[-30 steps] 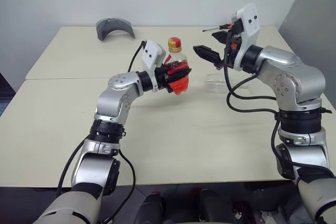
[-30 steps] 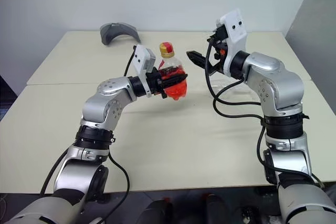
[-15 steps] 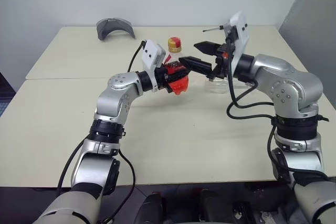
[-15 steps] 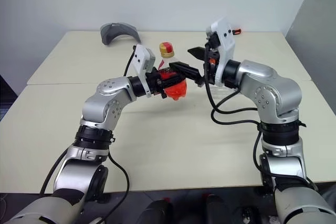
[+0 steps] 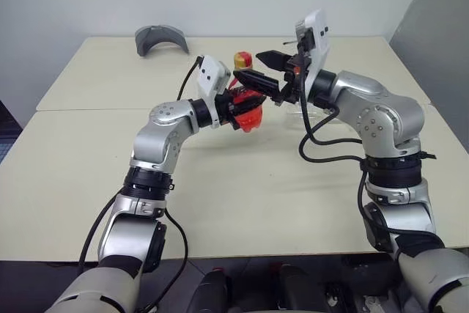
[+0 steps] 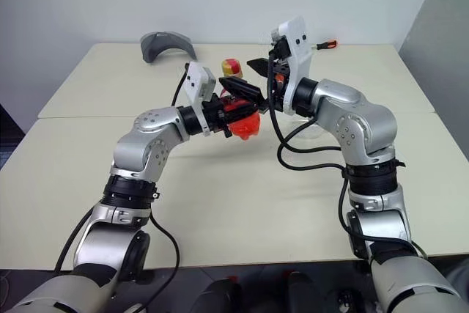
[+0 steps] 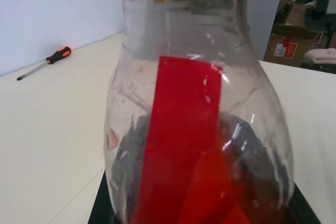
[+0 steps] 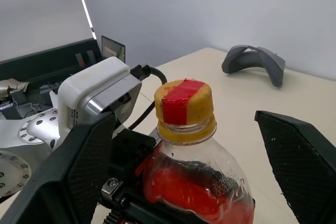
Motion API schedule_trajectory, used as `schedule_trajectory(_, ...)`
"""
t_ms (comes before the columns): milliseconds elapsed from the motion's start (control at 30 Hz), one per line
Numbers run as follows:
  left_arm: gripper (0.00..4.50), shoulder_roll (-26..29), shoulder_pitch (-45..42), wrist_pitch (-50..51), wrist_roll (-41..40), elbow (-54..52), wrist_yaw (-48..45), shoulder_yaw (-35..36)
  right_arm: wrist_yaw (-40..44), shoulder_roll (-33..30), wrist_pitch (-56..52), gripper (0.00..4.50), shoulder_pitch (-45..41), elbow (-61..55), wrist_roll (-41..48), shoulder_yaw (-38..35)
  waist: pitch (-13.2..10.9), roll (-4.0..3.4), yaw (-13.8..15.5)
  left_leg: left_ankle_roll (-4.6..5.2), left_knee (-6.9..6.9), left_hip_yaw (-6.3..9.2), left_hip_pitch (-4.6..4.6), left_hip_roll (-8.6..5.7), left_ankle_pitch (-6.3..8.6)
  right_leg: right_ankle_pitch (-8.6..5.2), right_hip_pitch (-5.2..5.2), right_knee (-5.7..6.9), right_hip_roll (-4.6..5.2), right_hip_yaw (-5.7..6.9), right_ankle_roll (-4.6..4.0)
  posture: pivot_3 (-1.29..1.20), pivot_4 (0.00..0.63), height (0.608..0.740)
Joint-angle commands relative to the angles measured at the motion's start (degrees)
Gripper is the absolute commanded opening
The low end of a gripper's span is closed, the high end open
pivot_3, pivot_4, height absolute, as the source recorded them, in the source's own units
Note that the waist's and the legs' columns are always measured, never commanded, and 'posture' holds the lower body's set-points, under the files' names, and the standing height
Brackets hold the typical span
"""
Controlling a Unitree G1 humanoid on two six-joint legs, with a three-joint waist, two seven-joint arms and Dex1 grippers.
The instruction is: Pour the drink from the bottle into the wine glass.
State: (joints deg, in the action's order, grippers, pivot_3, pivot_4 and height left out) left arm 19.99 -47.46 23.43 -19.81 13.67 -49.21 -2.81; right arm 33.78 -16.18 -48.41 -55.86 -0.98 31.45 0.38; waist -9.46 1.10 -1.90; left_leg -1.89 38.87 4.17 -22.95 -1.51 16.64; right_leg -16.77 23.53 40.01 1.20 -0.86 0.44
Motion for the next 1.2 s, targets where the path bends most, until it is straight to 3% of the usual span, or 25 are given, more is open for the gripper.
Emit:
schedule_trajectory(33,1.27,0.4,-0.5,-0.5,-0.8,-3.6,-0.1,1.1,0.4,0.8,2.3,4.5,-2.6,0.1,-0.4,-0.2,0.0,0.0,0.0,0.0,0.0,0.0,0.0,0.0,0.0,0.0,0.0,0.0,0.0,0.0,0.0,0.0,0.15,0.74)
schedule_trajectory(567,1.27,0.6,0.8,0.4,-0.9,-5.5,-0.3,1.0,0.5,2.2,3.2,4.5,-4.1,1.6,-0.6,-0.4,0.0,0.0,0.0,0.0,0.0,0.0,0.0,0.0,0.0,0.0,0.01,0.0,0.0,0.0,0.0,0.0,0.15,0.74)
schedule_trajectory(700,1.27,0.7,0.8,0.5,-0.9,-5.6,-0.4,1.0,0.4,2.5,3.4,3.64,-4.5,2.2,-0.4,-0.9,0.0,0.0,0.0,0.0,0.0,0.0,0.0,0.0,0.0,0.0,0.01,0.0,0.0,0.0,0.0,0.0,0.15,0.74)
schedule_trajectory(933,1.27,0.7,0.9,0.5,-0.9,-5.5,-0.3,1.0,0.4,2.9,4.1,1.25,-5.2,3.1,-0.6,-1.1,0.0,0.0,0.0,0.0,0.0,0.01,0.01,0.0,0.0,0.0,0.01,0.0,0.0,0.0,0.0,0.0,0.15,0.74)
schedule_trajectory(1200,1.27,0.9,0.7,0.5,-0.8,-5.1,-0.4,1.0,1.2,2.8,4.6,1.22,-5.7,3.8,-0.9,-0.8,0.0,0.0,0.0,0.0,0.0,0.0,0.01,0.0,0.0,0.0,0.01,0.0,0.0,0.0,0.0,0.0,0.15,0.74)
